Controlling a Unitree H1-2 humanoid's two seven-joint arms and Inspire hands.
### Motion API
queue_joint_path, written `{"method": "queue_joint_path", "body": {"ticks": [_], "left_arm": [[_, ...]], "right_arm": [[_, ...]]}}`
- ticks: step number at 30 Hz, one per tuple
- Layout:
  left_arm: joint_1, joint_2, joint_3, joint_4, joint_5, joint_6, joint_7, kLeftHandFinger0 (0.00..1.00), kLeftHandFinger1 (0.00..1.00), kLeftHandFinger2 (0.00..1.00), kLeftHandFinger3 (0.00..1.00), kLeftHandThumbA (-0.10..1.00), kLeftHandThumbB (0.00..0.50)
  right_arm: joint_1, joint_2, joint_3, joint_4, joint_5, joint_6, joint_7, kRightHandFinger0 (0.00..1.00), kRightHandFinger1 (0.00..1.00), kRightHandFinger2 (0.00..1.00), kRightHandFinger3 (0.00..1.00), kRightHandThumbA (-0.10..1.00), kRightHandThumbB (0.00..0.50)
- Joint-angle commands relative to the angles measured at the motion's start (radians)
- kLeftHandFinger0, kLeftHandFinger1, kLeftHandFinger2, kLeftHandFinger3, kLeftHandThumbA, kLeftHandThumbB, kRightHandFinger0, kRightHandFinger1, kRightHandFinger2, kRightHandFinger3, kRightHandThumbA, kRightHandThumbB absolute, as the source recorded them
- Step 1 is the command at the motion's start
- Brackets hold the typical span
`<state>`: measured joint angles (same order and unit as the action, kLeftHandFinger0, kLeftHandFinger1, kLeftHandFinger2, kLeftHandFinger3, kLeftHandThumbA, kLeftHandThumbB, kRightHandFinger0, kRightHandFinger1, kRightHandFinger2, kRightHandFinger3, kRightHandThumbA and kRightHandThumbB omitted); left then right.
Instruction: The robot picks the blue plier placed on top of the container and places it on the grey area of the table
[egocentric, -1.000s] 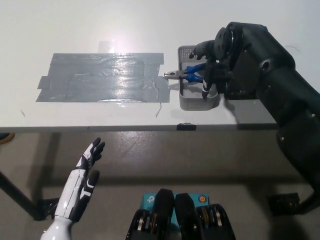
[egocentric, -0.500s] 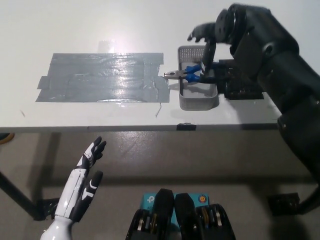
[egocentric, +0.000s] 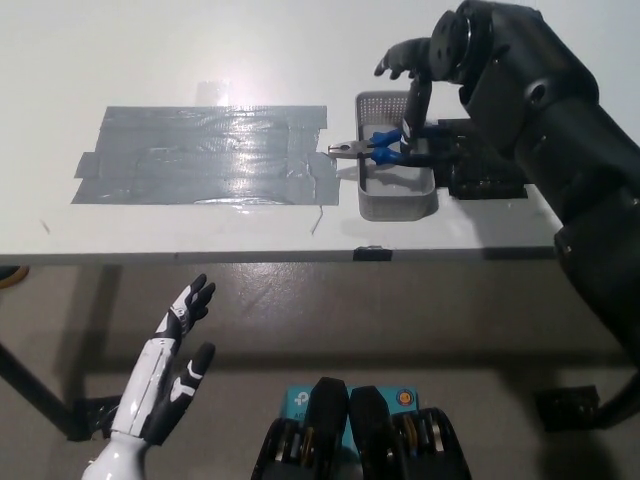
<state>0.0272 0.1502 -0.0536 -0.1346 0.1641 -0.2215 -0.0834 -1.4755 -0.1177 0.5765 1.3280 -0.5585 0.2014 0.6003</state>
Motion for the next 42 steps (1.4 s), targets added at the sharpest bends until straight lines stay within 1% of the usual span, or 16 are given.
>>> {"method": "queue_joint_path", "body": {"ticks": [1, 6, 11, 16, 20, 21, 23, 26, 30, 32, 37, 38, 39, 40, 41, 42], "left_arm": [[-0.007, 0.010, -0.007, -0.035, 0.004, -0.007, -0.007, 1.00, 1.00, 1.00, 1.00, 0.95, 0.101], [-0.006, 0.009, -0.007, -0.035, 0.003, -0.011, -0.007, 1.00, 1.00, 1.00, 1.00, 0.94, 0.100], [-0.007, 0.012, -0.011, -0.042, 0.011, -0.015, -0.009, 1.00, 1.00, 1.00, 1.00, 0.93, 0.097], [-0.006, 0.014, -0.015, -0.047, 0.011, -0.013, -0.011, 0.99, 1.00, 1.00, 1.00, 0.93, 0.097], [-0.005, 0.017, -0.019, -0.052, 0.025, -0.011, -0.012, 0.98, 1.00, 1.00, 1.00, 0.93, 0.088], [-0.006, 0.019, -0.021, -0.053, 0.034, -0.012, -0.011, 0.96, 1.00, 1.00, 1.00, 0.93, 0.087], [-0.007, 0.019, -0.022, -0.055, 0.037, -0.010, -0.011, 0.96, 1.00, 1.00, 1.00, 0.93, 0.086], [-0.009, 0.020, -0.027, -0.056, 0.041, -0.010, -0.013, 0.95, 1.00, 1.00, 1.00, 0.93, 0.084], [-0.010, 0.022, -0.031, -0.056, 0.046, -0.008, -0.013, 0.94, 1.00, 1.00, 1.00, 0.93, 0.094], [-0.009, 0.024, -0.034, -0.055, 0.050, -0.015, -0.013, 0.97, 1.00, 1.00, 1.00, 0.93, 0.089], [-0.011, 0.021, -0.036, -0.050, 0.048, -0.018, -0.009, 0.96, 1.00, 1.00, 1.00, 0.92, 0.107], [-0.008, 0.020, -0.038, -0.052, 0.049, -0.024, -0.008, 0.96, 1.00, 1.00, 1.00, 0.91, 0.098], [-0.009, 0.020, -0.038, -0.054, 0.050, -0.022, -0.009, 0.94, 1.00, 1.00, 1.00, 0.91, 0.098], [-0.011, 0.022, -0.039, -0.055, 0.052, -0.021, -0.010, 0.94, 1.00, 1.00, 1.00, 0.91, 0.098], [-0.013, 0.022, -0.039, -0.056, 0.052, -0.019, -0.010, 0.94, 1.00, 1.00, 1.00, 0.90, 0.098], [-0.015, 0.024, -0.039, -0.057, 0.051, -0.016, -0.011, 0.93, 1.00, 1.00, 1.00, 0.90, 0.096]], "right_arm": [[-0.030, -0.007, 0.007, 0.004, -0.011, -0.042, -0.028, 1.00, 1.00, 1.00, 1.00, 1.00, 0.331], [-0.008, 0.006, -0.018, 0.013, 0.011, -0.018, -0.064, 1.00, 1.00, 1.00, 1.00, 1.00, 0.349], [0.013, 0.016, -0.006, 0.022, -0.006, -0.041, -0.112, 1.00, 1.00, 1.00, 1.00, 1.00, 0.363], [0.029, 0.034, 0.010, 0.039, -0.018, -0.060, -0.143, 1.00, 1.00, 1.00, 1.00, 1.00, 0.330], [0.037, 0.043, 0.022, 0.048, -0.024, -0.078, -0.155, 1.00, 1.00, 1.00, 1.00, 1.00, 0.337], [0.041, 0.046, 0.019, 0.050, -0.021, -0.085, -0.161, 1.00, 1.00, 1.00, 1.00, 1.00, 0.317], [0.045, 0.049, 0.015, 0.053, -0.016, -0.096, -0.166, 1.00, 1.00, 1.00, 1.00, 1.00, 0.309], [0.052, 0.054, 0.008, 0.059, -0.010, -0.097, -0.183, 1.00, 1.00, 1.00, 1.00, 1.00, 0.307], [0.059, 0.062, 0.007, 0.067, -0.010, -0.094, -0.203, 1.00, 1.00, 1.00, 1.00, 1.00, 0.329], [0.064, 0.066, -0.001, 0.072, -0.002, -0.086, -0.207, 1.00, 1.00, 1.00, 1.00, 0.99, 0.335], [0.078, 0.065, 0.010, 0.076, -0.018, -0.102, -0.257, 1.00, 1.00, 1.00, 1.00, 0.94, 0.352], [0.093, 0.061, 0.014, 0.069, -0.024, -0.125, -0.306, 1.00, 1.00, 1.00, 1.00, 0.83, 0.330], [0.108, 0.056, 0.009, 0.063, -0.024, -0.154, -0.373, 1.00, 1.00, 1.00, 1.00, 0.68, 0.262], [0.118, 0.053, 0.002, 0.060, -0.021, -0.173, -0.428, 0.94, 1.00, 1.00, 1.00, 0.59, 0.270], [0.128, 0.051, -0.004, 0.056, -0.019, -0.191, -0.484, 0.51, 0.61, 0.64, 0.69, 0.41, 0.243], [0.144, 0.046, 0.004, 0.047, -0.036, -0.227, -0.577, 0.07, 0.16, 0.26, 0.34, 0.05, 0.248]]}}
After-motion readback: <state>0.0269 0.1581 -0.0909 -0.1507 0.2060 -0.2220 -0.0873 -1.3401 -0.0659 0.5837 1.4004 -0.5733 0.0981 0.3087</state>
